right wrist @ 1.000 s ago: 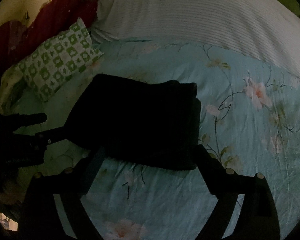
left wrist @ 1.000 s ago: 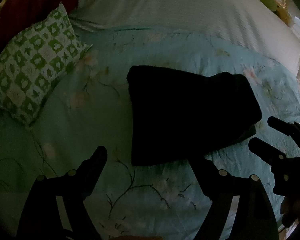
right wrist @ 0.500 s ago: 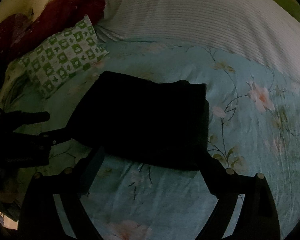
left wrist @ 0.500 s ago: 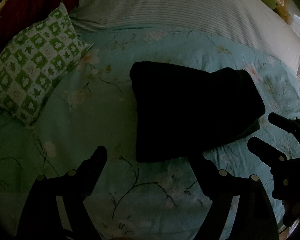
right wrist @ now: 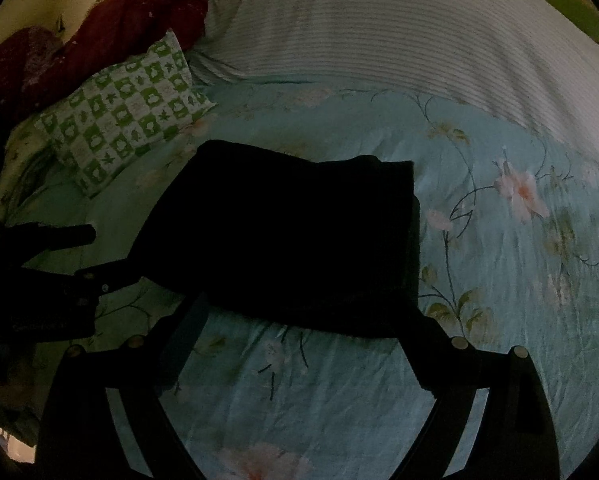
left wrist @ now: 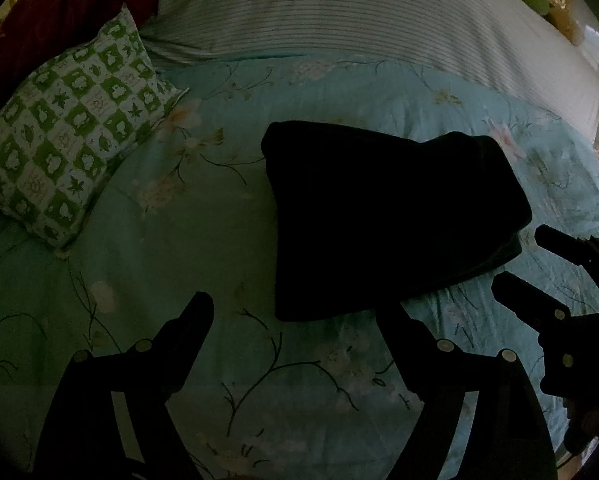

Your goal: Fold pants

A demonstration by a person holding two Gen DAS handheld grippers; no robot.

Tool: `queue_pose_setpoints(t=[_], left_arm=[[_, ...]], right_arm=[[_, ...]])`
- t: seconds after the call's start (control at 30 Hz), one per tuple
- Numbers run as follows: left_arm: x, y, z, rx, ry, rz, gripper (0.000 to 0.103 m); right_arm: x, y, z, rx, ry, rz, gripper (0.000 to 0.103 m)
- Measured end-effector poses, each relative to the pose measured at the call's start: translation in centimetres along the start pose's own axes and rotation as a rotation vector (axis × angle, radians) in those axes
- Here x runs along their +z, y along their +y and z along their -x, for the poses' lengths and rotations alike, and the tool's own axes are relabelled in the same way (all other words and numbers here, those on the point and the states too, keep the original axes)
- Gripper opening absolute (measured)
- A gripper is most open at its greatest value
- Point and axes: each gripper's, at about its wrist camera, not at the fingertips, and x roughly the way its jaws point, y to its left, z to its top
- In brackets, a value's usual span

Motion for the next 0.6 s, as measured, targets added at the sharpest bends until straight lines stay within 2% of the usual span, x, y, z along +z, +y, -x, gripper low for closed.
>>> queue_pose_setpoints(t=[0.6], left_arm=[[0.70,0.07,-0.36,0.005,-0.006,-0.007,0.084]], right_arm=[[-0.13,0.12,-0.02,-0.002,-0.011,0.005,0.092]])
